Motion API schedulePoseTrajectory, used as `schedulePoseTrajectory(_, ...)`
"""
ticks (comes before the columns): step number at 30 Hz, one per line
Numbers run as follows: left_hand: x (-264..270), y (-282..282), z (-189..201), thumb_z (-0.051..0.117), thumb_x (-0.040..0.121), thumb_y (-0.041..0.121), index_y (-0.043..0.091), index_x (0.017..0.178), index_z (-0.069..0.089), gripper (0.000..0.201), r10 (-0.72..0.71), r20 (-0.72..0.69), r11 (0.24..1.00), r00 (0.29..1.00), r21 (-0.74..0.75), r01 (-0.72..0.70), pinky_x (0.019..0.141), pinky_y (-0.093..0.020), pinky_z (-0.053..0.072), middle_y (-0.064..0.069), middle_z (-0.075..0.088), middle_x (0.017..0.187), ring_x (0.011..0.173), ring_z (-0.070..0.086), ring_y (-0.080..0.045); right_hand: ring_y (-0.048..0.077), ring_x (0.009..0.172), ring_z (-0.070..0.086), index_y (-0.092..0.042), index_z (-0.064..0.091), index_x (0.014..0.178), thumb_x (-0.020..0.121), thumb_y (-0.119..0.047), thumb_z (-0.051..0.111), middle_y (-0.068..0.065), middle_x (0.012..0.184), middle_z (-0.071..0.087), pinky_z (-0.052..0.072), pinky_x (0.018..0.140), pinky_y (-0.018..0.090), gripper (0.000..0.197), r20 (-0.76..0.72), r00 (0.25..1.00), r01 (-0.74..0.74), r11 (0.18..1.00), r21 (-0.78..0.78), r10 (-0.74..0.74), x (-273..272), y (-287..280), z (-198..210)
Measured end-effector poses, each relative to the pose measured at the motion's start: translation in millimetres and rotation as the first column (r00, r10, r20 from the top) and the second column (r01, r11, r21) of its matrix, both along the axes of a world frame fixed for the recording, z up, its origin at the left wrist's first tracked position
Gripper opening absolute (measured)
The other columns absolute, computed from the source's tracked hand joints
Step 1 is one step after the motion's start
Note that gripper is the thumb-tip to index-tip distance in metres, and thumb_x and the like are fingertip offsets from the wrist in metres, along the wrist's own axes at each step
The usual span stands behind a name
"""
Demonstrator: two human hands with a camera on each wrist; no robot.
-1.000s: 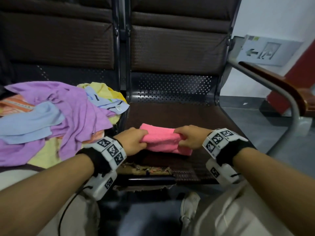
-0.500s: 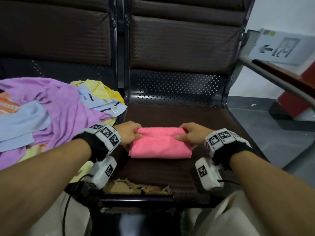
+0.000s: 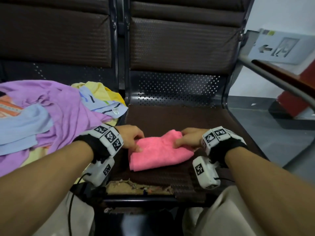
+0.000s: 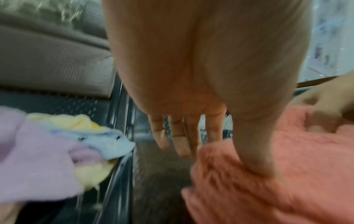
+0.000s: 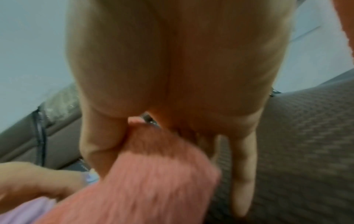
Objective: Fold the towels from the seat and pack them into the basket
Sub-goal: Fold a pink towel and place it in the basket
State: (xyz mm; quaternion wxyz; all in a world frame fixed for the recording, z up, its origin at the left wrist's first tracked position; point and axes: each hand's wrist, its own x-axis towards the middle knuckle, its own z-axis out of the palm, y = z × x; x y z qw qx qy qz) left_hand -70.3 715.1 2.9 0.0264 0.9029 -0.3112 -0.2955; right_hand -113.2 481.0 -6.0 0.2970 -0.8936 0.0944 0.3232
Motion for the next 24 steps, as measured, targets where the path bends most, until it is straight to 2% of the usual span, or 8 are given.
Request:
schedulePoseTrajectory(2, -6, 2, 11, 0.077, 0.071, 0.043, 0.020, 0.144, 0.032, 0.088, -0.008, 0.064, 0.997, 0.998, -0.077, 0.013, 0.107, -0.034, 0.036, -0.001, 0.045, 0.137, 0.124, 0.041, -0.019, 0.009, 0.075, 0.061, -0.021, 0.060, 0.090, 0.075, -0.029, 0.071, -0.002, 0.089, 0.065, 0.046, 0.058, 0.019, 0.021, 0.207, 0.978, -0.043, 0.997, 0.065, 0.029, -6, 9, 18)
schedulePoseTrajectory(4, -17, 2, 26, 0.085, 0.060, 0.045, 0.024, 0.148, 0.019, 0.112, 0.058, -0.104, 0.926, 0.993, -0.366, -0.092, 0.111, -0.033, 0.033, 0.005, 0.038, 0.145, 0.131, 0.038, -0.012, 0.002, 0.069, 0.058, -0.024, 0.055, 0.086, 0.073, -0.020, 0.076, -0.006, 0.082, 0.062, 0.043, 0.055, 0.013, 0.025, 0.358, 0.933, -0.058, 0.973, 0.225, -0.027, -12, 20, 41)
schedulePoseTrajectory(7, -34, -1, 50, 0.090, 0.053, 0.035, 0.035, 0.132, 0.037, 0.094, 0.089, -0.219, 0.737, 0.972, -0.642, -0.213, 0.095, -0.015, 0.045, 0.022, 0.055, 0.123, 0.113, 0.053, 0.007, 0.009, 0.070, 0.063, -0.018, 0.052, 0.090, 0.070, 0.006, 0.075, -0.002, 0.078, 0.066, 0.051, 0.065, 0.021, 0.039, 0.387, 0.918, -0.114, 0.872, 0.475, -0.092, -25, 29, 78)
schedulePoseTrajectory(11, -57, -5, 84, 0.082, 0.050, 0.051, 0.028, 0.112, 0.058, 0.070, 0.159, -0.193, 0.732, 0.968, -0.635, -0.247, 0.076, -0.019, 0.053, 0.013, 0.067, 0.101, 0.094, 0.065, -0.006, 0.017, 0.075, 0.064, -0.014, 0.057, 0.094, 0.065, 0.007, 0.078, 0.004, 0.080, 0.068, 0.053, 0.071, 0.032, 0.041, 0.495, 0.858, -0.123, 0.883, 0.454, -0.135, -58, 20, 131)
schedulePoseTrajectory(14, -76, -13, 102, 0.077, 0.071, 0.040, 0.022, 0.105, 0.063, 0.041, 0.141, -0.195, 0.755, 0.971, -0.613, -0.233, 0.078, -0.026, 0.056, 0.005, 0.070, 0.096, 0.085, 0.067, -0.009, 0.007, 0.068, 0.061, -0.019, 0.061, 0.085, 0.062, -0.002, 0.083, -0.007, 0.070, 0.066, 0.051, 0.068, 0.024, 0.036, 0.632, 0.734, -0.053, 0.907, 0.418, -0.248, -90, 2, 166)
schedulePoseTrajectory(16, -90, -27, 115, 0.071, 0.077, 0.036, 0.016, 0.102, 0.062, 0.032, 0.154, -0.131, 0.758, 0.979, -0.621, -0.202, 0.080, -0.033, 0.053, -0.002, 0.068, 0.095, 0.083, 0.064, -0.015, 0.010, 0.069, 0.060, -0.020, 0.062, 0.082, 0.064, -0.003, 0.082, -0.006, 0.070, 0.065, 0.050, 0.071, 0.030, 0.032, 0.653, 0.661, 0.008, 0.874, 0.485, -0.369, -111, -16, 181)
schedulePoseTrajectory(20, -113, -73, 147, 0.061, 0.078, 0.031, 0.013, 0.109, 0.054, 0.036, 0.173, 0.032, 0.753, 0.984, -0.648, -0.111, 0.087, -0.044, 0.050, -0.010, 0.064, 0.105, 0.095, 0.061, -0.027, 0.022, 0.084, 0.063, -0.015, 0.063, 0.090, 0.069, -0.008, 0.080, 0.008, 0.088, 0.066, 0.052, 0.082, 0.042, 0.028, 0.631, 0.539, 0.135, 0.797, 0.588, -0.557, -156, -68, 185)
schedulePoseTrajectory(24, -137, -145, 162, 0.065, 0.085, 0.027, 0.016, 0.108, 0.055, 0.028, 0.079, 0.137, 0.768, 0.987, -0.640, 0.027, 0.087, -0.042, 0.051, -0.009, 0.065, 0.103, 0.095, 0.063, -0.028, 0.015, 0.071, 0.062, -0.007, 0.059, 0.092, 0.073, -0.005, 0.076, 0.004, 0.076, 0.066, 0.053, 0.068, 0.029, 0.025, 0.569, 0.453, 0.200, 0.700, 0.685, -0.686, -214, -136, 159)
